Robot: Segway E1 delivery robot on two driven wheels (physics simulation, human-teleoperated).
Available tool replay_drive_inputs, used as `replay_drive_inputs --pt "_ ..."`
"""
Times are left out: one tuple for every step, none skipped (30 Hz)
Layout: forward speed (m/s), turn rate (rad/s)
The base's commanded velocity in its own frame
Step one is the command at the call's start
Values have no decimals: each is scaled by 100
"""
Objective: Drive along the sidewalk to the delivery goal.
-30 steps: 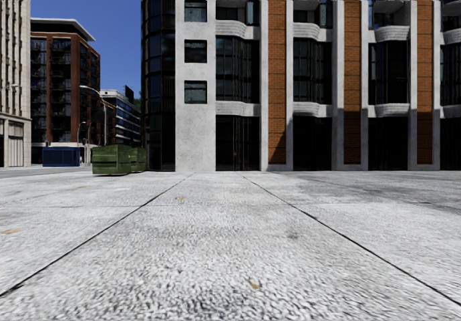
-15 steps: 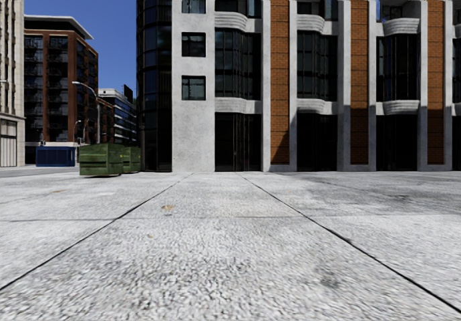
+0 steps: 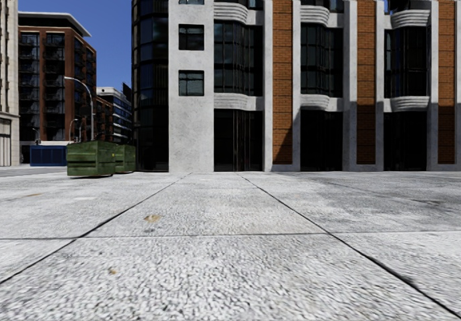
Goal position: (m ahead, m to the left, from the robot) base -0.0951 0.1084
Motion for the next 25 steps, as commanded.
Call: replay_drive_inputs --pt "0 0" --pt "0 0" --pt "0 0" --pt "0 0" --pt "0 0" --pt "0 0" --pt "0 0" --pt "0 0" --pt "0 0" --pt "0 0" --pt "0 0" --pt "0 0" --pt "0 0" --pt "0 0" --pt "0 0" --pt "0 0" --pt "0 0" --pt "0 0" --pt "0 0" --pt "0 0" --pt "0 0" --pt "0 0" --pt "0 0" --pt "0 0" --pt "0 0"
